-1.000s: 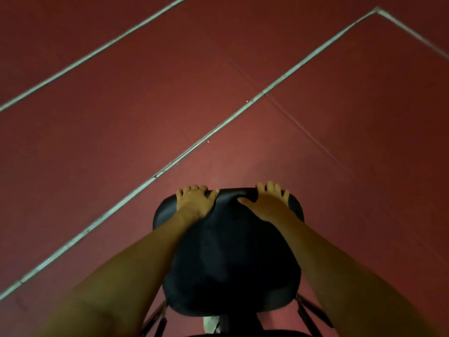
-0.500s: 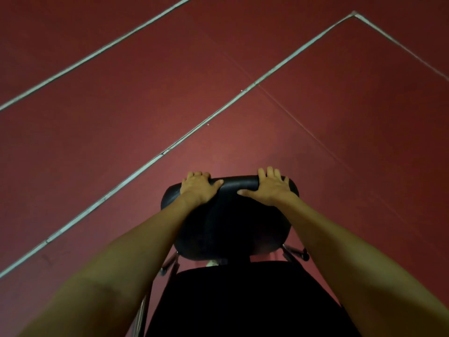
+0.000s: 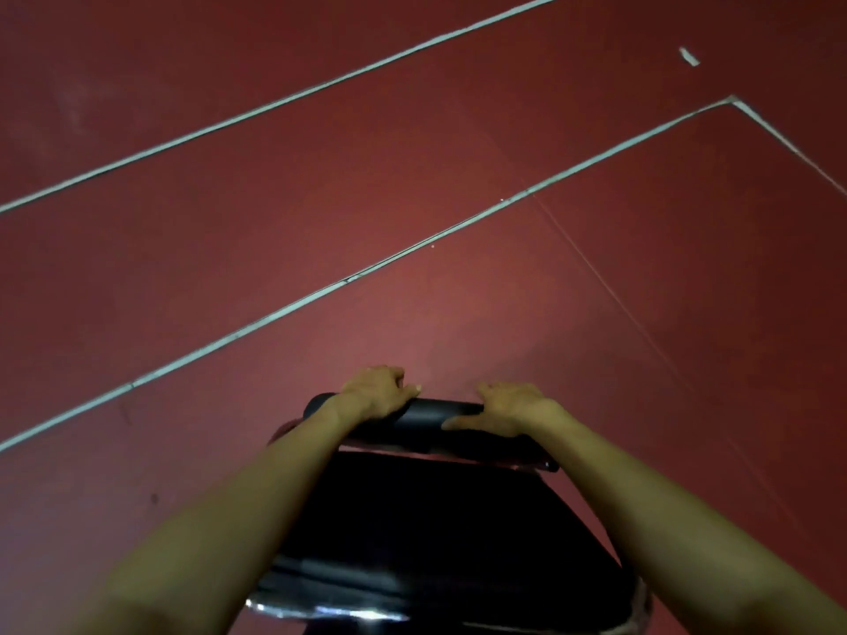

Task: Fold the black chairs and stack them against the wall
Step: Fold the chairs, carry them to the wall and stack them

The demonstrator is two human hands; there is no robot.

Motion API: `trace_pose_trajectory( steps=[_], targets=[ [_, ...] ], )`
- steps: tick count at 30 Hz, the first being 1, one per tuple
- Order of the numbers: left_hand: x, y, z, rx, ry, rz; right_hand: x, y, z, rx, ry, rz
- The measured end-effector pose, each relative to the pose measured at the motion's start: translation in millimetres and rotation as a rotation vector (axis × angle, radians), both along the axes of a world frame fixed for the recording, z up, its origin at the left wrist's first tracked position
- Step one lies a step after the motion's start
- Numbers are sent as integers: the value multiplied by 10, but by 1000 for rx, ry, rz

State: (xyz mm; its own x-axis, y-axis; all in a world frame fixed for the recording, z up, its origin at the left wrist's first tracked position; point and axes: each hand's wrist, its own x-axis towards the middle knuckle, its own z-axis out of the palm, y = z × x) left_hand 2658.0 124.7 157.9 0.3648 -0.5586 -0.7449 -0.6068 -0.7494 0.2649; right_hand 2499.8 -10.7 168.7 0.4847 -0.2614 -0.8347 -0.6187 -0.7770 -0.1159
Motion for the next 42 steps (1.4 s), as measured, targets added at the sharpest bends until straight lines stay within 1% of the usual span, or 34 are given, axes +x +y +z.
trace_pose_trajectory(
  steps=[2,6,9,12,14,15,16,17,19,20,21,22,24,25,27,28,31,33,34,36,37,38,40,42],
  targets=[
    [-61,105,37,35,44,3,-45,128,9,28,36,36],
    [-135,232,127,62,89,30,-167,247,-6,89,8,-31],
    [-211,253,250,67,75,16,-217,327,-53,7,-30,34],
    [-275,293,384,127,74,-42,-41,402,-17,-87,34,147],
    [-339,358,546,97,28,-21,95,418,30,-111,48,156],
    [-386,415,638,67,-13,23,127,420,31,-93,25,134],
    [-462,509,737,25,-93,66,127,427,18,-80,-7,117],
    [-563,631,813,-39,-232,109,120,433,-19,-82,-42,119],
    [-797,917,867,-228,-624,257,114,473,-72,-109,-60,186],
    [-920,1076,881,-293,-766,392,143,502,-83,-118,-50,217],
    [-1042,1216,875,-344,-845,557,195,527,-78,-124,-34,231],
    [-1162,1315,872,-373,-842,734,257,550,-68,-126,-13,236],
    [-1408,1372,845,-451,-672,1089,337,585,-50,-134,5,234],
    [-1499,1331,860,-539,-575,1224,351,591,-63,-134,-5,221],
    [-1616,1227,903,-745,-447,1421,323,620,-119,-127,-45,173],
    [-1643,1175,935,-793,-401,1495,292,634,-146,-134,-71,154],
    [-1623,1125,994,-768,-267,1656,213,648,-185,-180,-152,170],
    [-1572,1151,990,-768,-166,1739,180,579,-218,-136,-194,146],
    [-1557,1170,990,-791,-78,1806,164,532,-232,-106,-209,126],
    [-1608,1121,1012,-871,162,1936,139,454,-251,-77,-238,90],
    [-1699,1057,988,-884,244,1948,133,427,-248,-76,-254,71],
    [-1816,984,946,-888,260,1919,137,408,-243,-75,-272,50],
    [-2023,830,879,-894,232,1826,143,375,-230,-72,-284,32],
    [-2102,758,841,-980,237,1789,129,363,-219,-79,-266,43]
  ],
)
